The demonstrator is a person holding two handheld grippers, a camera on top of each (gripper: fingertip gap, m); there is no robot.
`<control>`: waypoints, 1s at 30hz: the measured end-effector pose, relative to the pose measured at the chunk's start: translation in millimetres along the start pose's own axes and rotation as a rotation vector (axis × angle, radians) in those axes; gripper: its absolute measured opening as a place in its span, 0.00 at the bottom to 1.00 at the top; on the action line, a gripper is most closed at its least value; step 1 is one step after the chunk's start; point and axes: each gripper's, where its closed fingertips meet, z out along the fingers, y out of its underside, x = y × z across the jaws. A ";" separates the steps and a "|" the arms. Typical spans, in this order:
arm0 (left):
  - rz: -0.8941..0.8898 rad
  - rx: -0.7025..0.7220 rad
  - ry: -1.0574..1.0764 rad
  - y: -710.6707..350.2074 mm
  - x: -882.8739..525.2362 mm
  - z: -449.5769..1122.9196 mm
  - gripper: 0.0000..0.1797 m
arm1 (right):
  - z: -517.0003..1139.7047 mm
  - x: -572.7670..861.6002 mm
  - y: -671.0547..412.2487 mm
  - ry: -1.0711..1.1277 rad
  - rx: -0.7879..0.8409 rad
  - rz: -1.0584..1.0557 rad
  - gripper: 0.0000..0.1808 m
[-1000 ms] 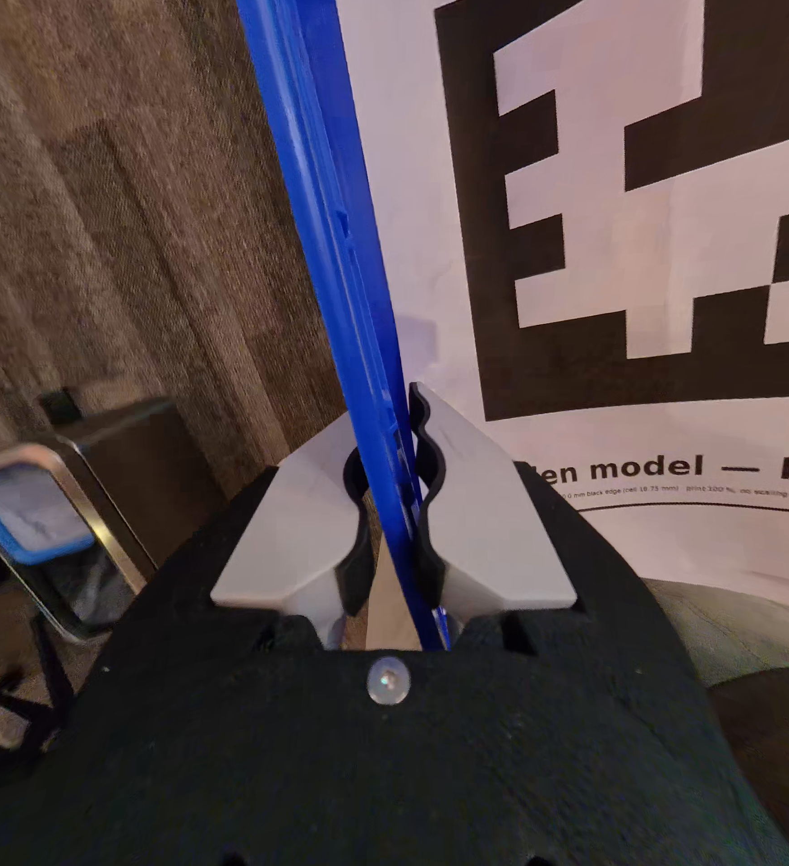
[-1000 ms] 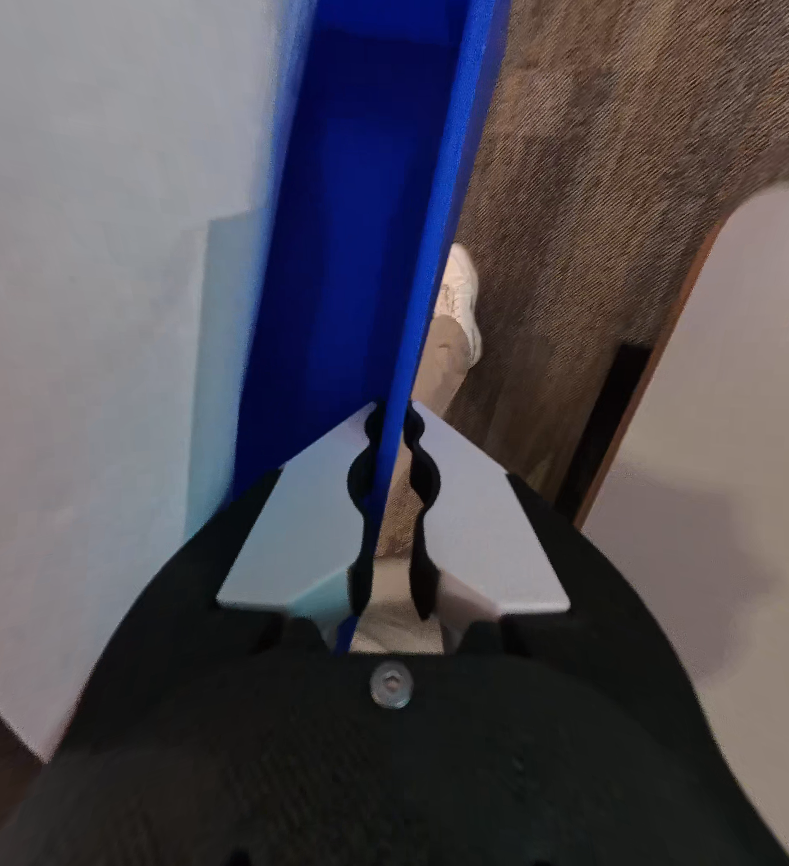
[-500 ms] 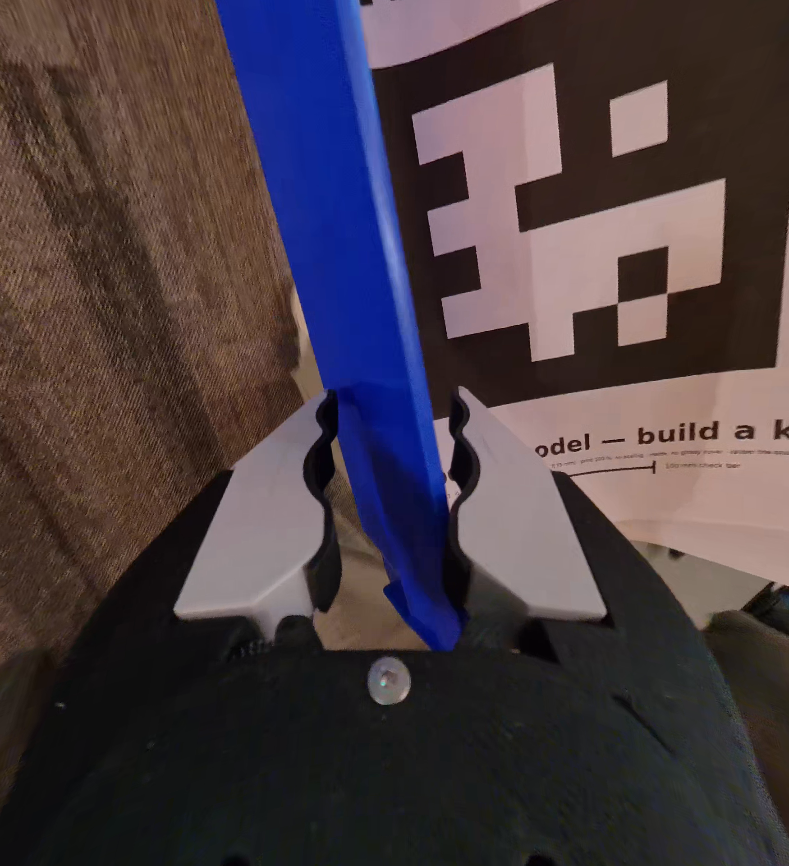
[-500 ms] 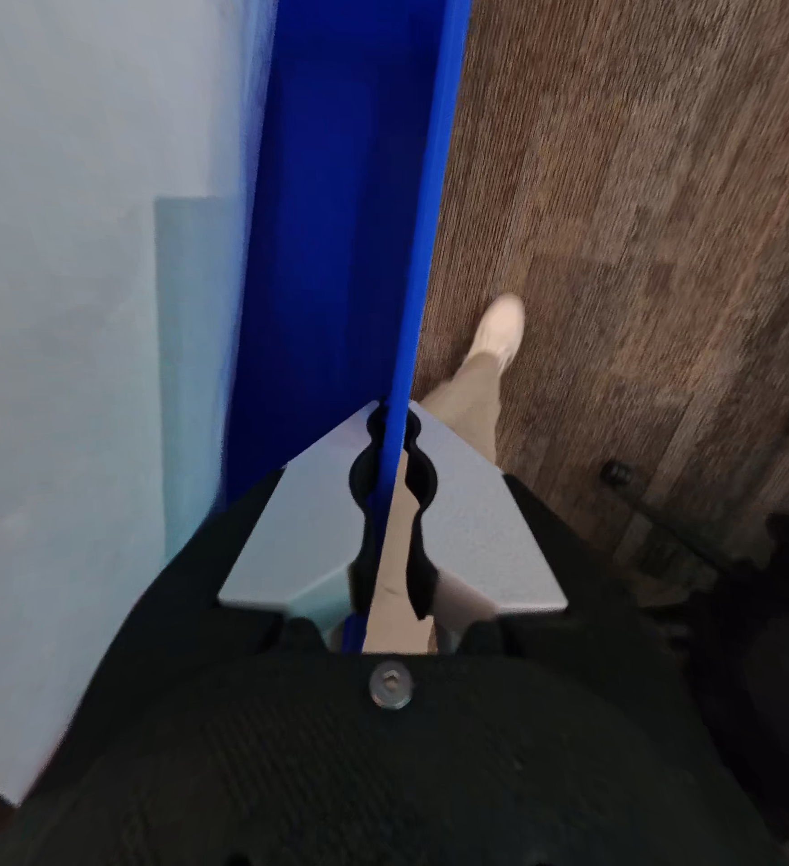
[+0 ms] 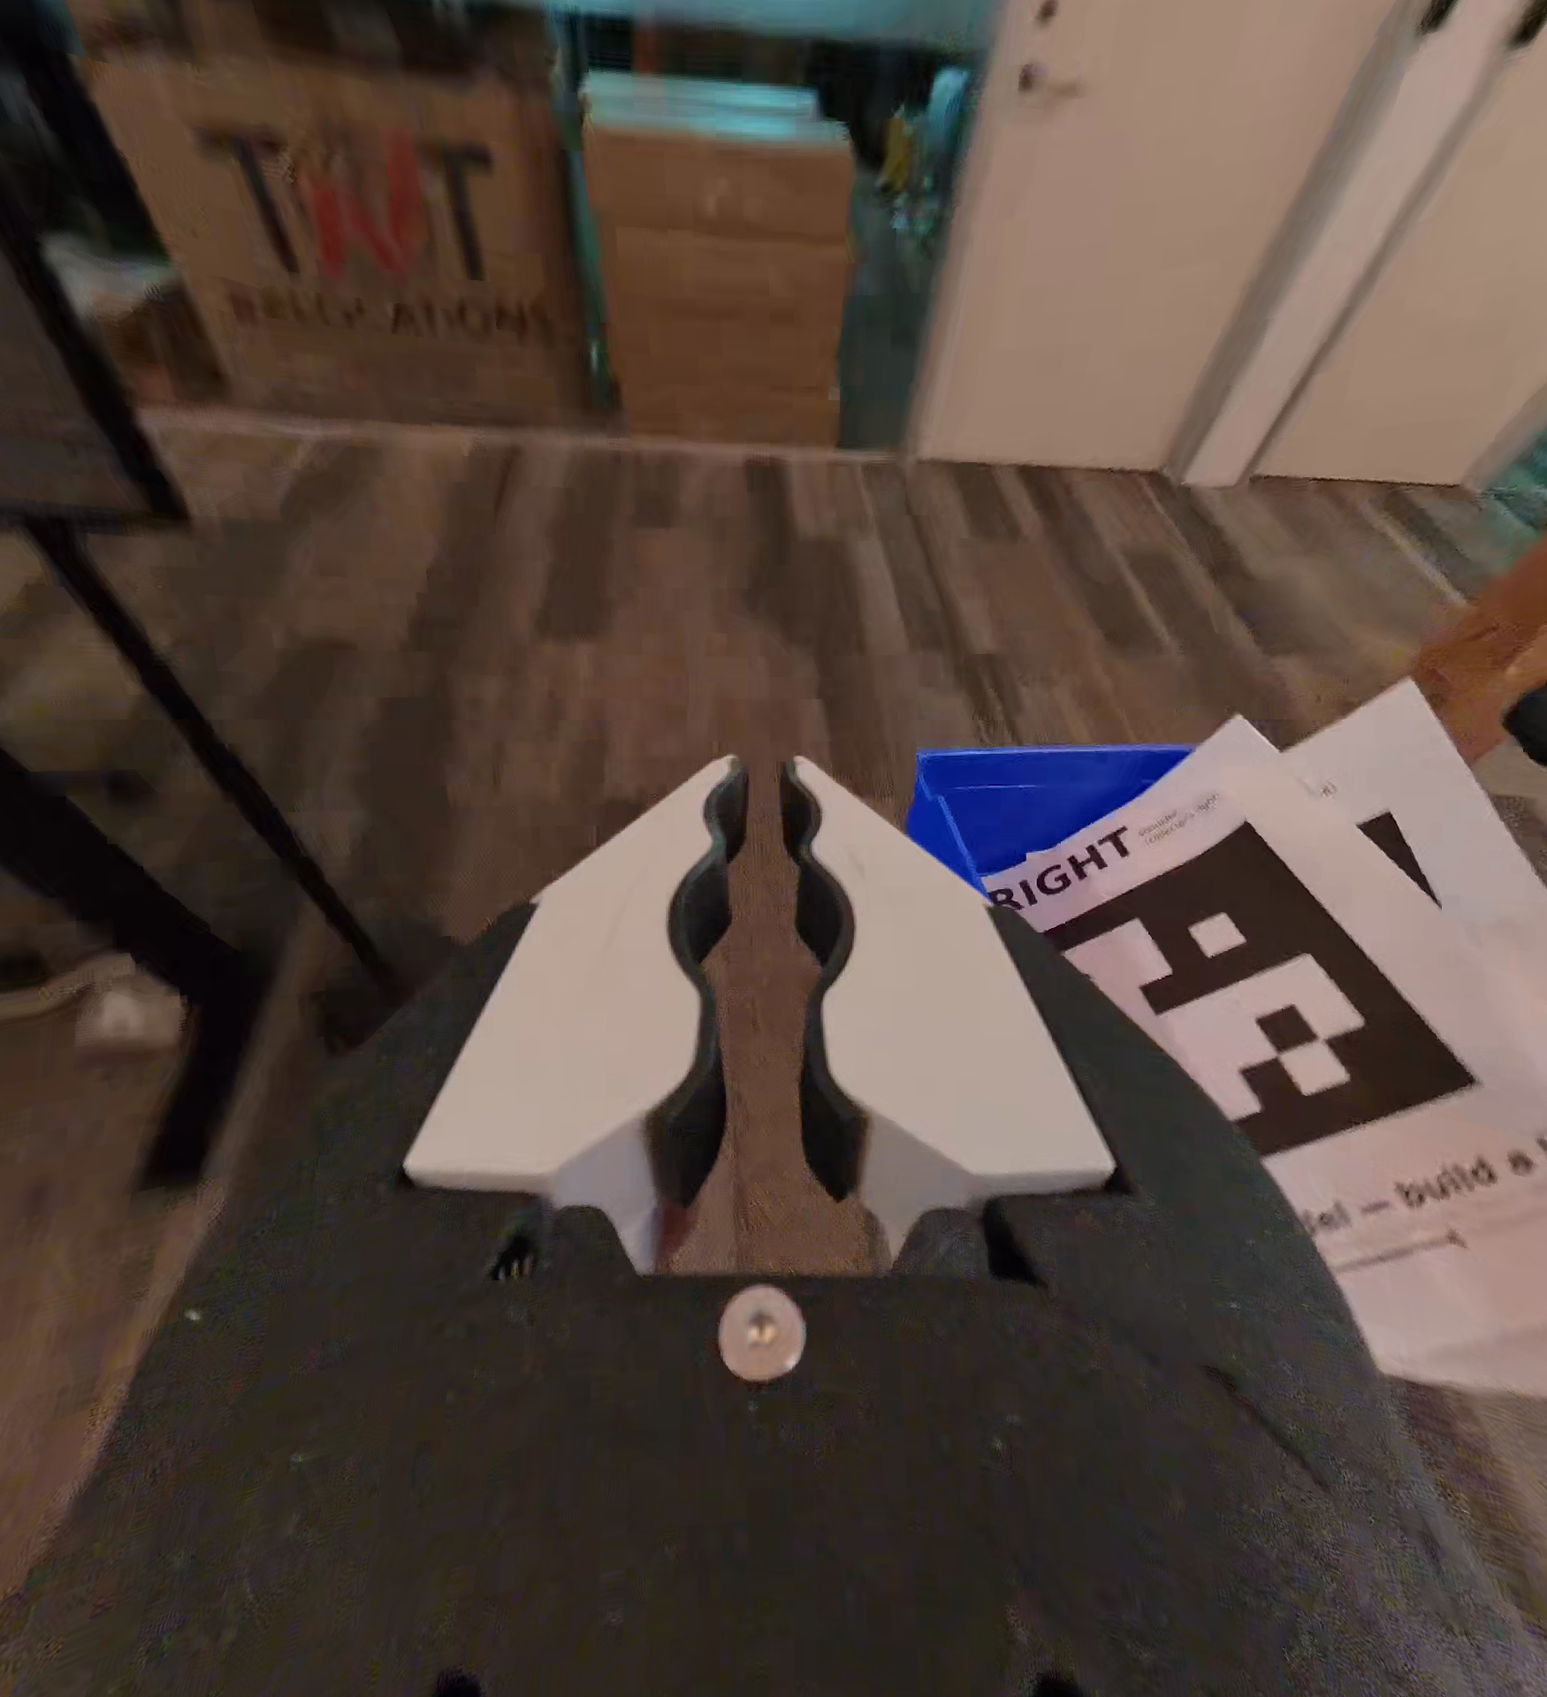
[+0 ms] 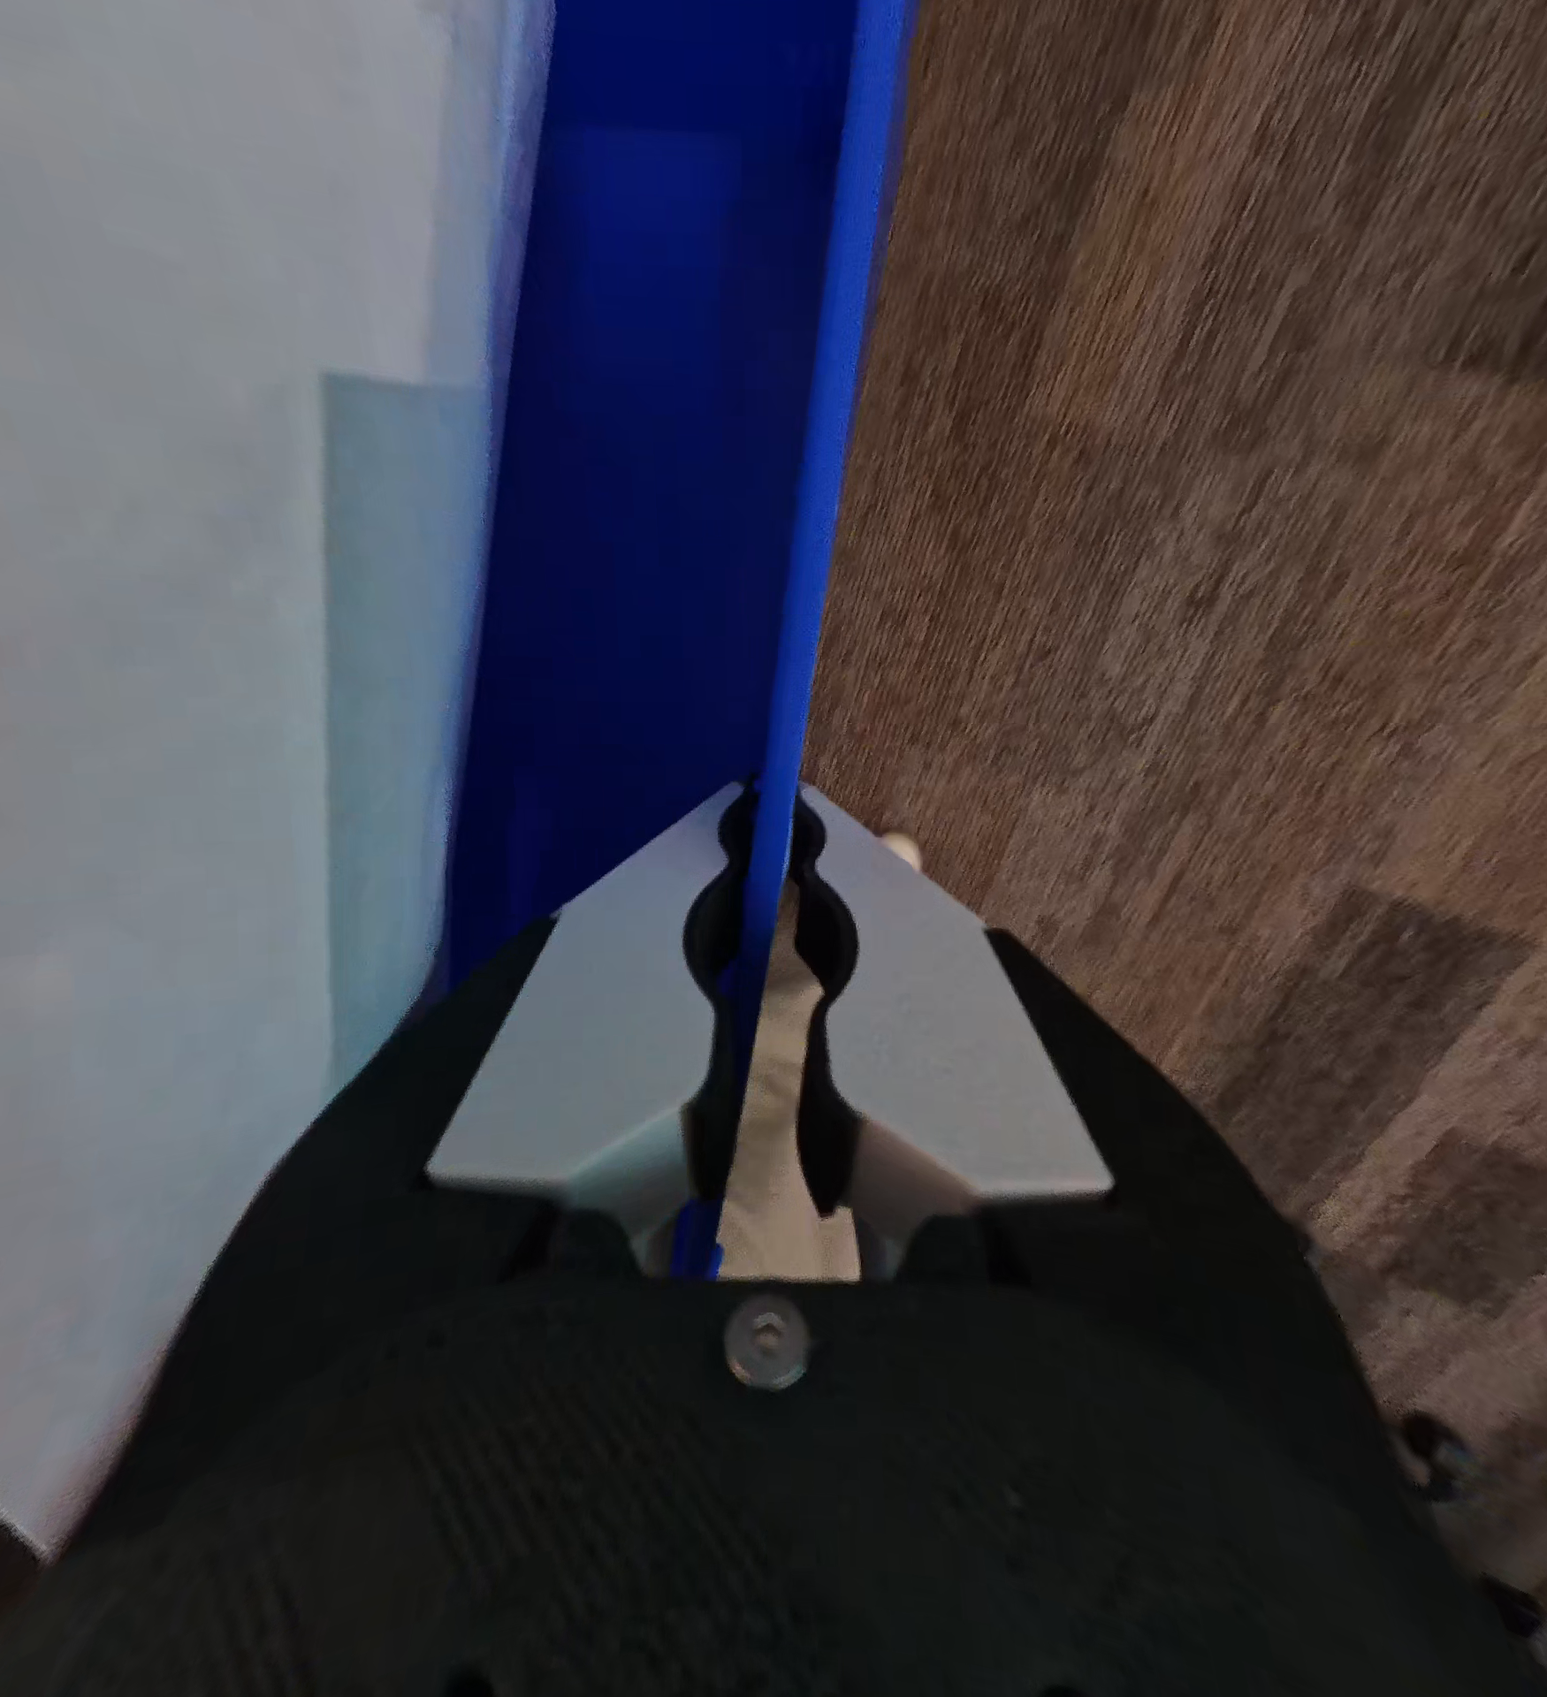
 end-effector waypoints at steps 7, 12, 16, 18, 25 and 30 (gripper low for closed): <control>-0.150 -0.041 -0.084 -67.3 -129.0 248.4 0.00 | 34.8 23.4 -286.5 0.087 0.131 -0.040 0.02; 0.089 0.026 -0.095 -196.6 -179.0 416.3 0.00 | 64.7 -5.7 -471.0 0.043 0.130 -0.008 0.02; -0.197 -0.043 0.045 -266.3 -224.8 547.6 0.05 | 109.9 -41.5 -615.6 -0.004 0.111 -0.059 0.02; -0.310 -0.071 0.121 -284.8 -258.2 612.3 0.01 | 139.3 -56.9 -692.5 -0.046 0.114 -0.081 0.02; -0.183 0.094 -0.423 -344.2 -464.7 781.6 0.00 | 244.6 -112.3 -965.8 -0.105 0.062 -0.253 0.03; -0.326 0.381 -0.436 -469.5 -546.7 821.8 0.00 | 310.9 -164.1 -1149.7 -0.098 -0.043 -0.385 0.02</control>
